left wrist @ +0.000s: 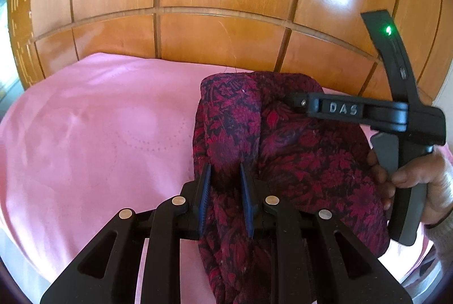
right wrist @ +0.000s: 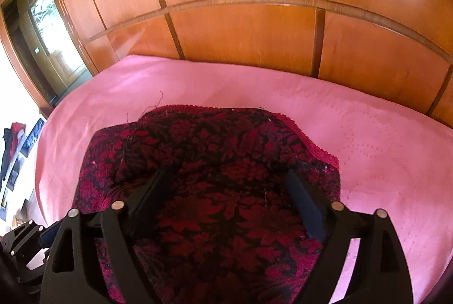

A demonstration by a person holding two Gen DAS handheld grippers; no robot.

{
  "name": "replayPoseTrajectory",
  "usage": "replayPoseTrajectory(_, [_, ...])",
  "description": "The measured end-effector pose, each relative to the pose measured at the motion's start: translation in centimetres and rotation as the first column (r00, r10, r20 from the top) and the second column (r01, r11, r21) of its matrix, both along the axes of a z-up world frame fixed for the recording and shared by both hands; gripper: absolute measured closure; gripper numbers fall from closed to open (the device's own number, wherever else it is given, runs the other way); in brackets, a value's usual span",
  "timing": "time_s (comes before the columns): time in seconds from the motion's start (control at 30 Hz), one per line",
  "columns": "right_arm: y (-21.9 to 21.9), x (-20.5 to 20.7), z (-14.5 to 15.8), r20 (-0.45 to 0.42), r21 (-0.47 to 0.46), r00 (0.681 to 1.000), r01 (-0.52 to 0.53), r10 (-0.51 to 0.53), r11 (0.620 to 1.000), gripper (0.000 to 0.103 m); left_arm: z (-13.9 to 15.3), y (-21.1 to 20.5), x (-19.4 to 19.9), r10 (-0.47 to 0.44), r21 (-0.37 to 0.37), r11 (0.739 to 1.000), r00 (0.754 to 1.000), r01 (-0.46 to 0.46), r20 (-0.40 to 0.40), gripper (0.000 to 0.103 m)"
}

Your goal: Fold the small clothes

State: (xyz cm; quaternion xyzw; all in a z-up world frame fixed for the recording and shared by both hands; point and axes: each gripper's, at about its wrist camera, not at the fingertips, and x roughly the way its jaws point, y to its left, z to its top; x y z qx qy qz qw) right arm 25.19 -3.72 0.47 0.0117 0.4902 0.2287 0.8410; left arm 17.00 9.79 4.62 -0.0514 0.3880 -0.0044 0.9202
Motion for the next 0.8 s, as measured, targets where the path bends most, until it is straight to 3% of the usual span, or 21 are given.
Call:
replayPoseTrajectory(0.03, [0.0, 0.0, 0.2, 0.007, 0.004, 1.000, 0.003, -0.003, 1.000, 0.011, 0.0, 0.0, -0.1, 0.007, 0.012, 1.000, 1.000, -0.007, 0.001, 0.075])
replayPoseTrajectory(0.1, [-0.4, -0.5, 1.0, 0.033, 0.020, 0.999, 0.011, -0.012, 1.000, 0.008, 0.0, 0.0, -0.3, 0.025, 0.032, 0.999, 1.000, -0.026, 0.007, 0.069])
replayPoseTrajectory(0.33, [-4.5, -3.3, 2.8, 0.043, 0.125, 0.997, 0.058, -0.064, 0.990, 0.003, -0.4, 0.2, -0.7, 0.042, 0.045, 0.998, 0.999, -0.042, -0.005, 0.062])
replayPoseTrajectory(0.57, [-9.8, -5.8, 0.0, -0.114, 0.328, 0.992, 0.081, -0.046, 0.941, 0.002, -1.4, 0.7, -0.6, 0.065, 0.044, 0.997, 0.998, -0.064, -0.022, 0.049])
replayPoseTrajectory(0.7, [-11.1, -5.5, -3.0, -0.226, 0.428, 0.974, 0.112, -0.014, 0.897, 0.002, -2.3, 2.4, 0.2, 0.060, -0.031, 0.998, 0.996, -0.062, -0.058, 0.040])
replayPoseTrajectory(0.8, [-11.0, -4.9, -3.9, -0.245, 0.496, 0.969, 0.104, 0.024, 0.862, 0.002, -2.7, 3.3, 0.5, 0.036, -0.087, 0.995, 0.997, -0.042, -0.072, 0.040])
